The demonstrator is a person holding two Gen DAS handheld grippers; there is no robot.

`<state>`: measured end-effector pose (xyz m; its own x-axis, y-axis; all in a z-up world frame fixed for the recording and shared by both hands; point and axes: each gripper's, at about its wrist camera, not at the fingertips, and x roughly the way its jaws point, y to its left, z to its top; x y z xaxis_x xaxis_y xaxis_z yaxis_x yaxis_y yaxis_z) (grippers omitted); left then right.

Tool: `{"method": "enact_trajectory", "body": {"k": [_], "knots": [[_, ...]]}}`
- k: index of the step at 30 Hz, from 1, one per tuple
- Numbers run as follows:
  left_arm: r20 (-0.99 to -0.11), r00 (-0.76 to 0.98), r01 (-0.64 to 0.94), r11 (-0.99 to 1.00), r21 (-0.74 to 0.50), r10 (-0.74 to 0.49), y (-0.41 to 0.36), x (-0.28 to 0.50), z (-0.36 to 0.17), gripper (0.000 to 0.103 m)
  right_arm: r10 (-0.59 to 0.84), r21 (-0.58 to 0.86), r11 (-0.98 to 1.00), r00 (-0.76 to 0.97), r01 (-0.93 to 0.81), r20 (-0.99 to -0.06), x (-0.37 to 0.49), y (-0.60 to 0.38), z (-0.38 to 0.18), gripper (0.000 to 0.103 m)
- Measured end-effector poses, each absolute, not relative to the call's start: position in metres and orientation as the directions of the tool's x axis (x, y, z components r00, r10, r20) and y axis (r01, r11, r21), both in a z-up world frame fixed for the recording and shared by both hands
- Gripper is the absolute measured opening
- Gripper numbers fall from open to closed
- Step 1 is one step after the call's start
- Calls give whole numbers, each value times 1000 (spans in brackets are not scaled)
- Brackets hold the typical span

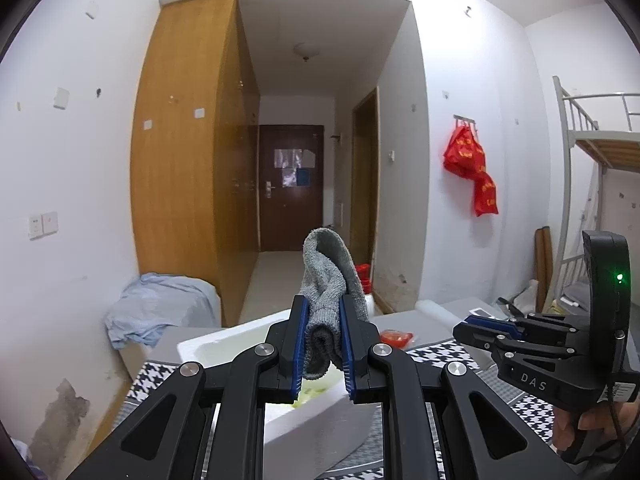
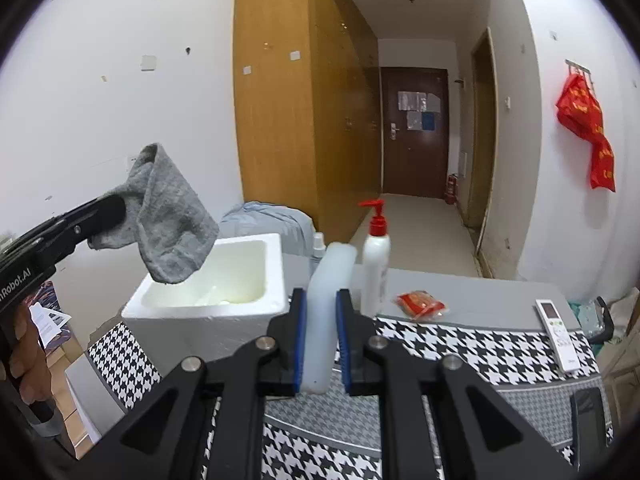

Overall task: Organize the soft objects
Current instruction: 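Carry the sock and white roll over the white foam box with both tools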

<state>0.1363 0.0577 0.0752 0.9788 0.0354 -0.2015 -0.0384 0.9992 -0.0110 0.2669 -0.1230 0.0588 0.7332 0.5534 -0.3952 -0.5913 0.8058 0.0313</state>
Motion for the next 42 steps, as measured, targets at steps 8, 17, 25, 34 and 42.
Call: {"method": "enact_trajectory", "body": {"k": [8, 17, 25, 34, 42], "knots": [[-197, 976, -96, 995, -13, 91, 75, 129, 75, 17, 594, 14, 765, 697, -644, -402, 268, -95, 62, 18], [-202, 967, -159, 987, -11, 153, 93, 125, 75, 17, 632, 9, 723, 656, -691, -414, 270, -67, 60, 18], [-211, 960, -188, 982, -12, 182, 100, 124, 74, 17, 648, 6, 698, 628, -716, -431, 273, -46, 57, 18], [-221, 956, -201, 980, -14, 193, 104, 130, 71, 17, 649, 7, 682, 601, -731, -466, 283, -21, 49, 18], [-224, 958, -190, 982, -20, 181, 112, 137, 67, 17, 643, 9, 680, 589, -734, -489, 294, -7, 47, 18]]}}
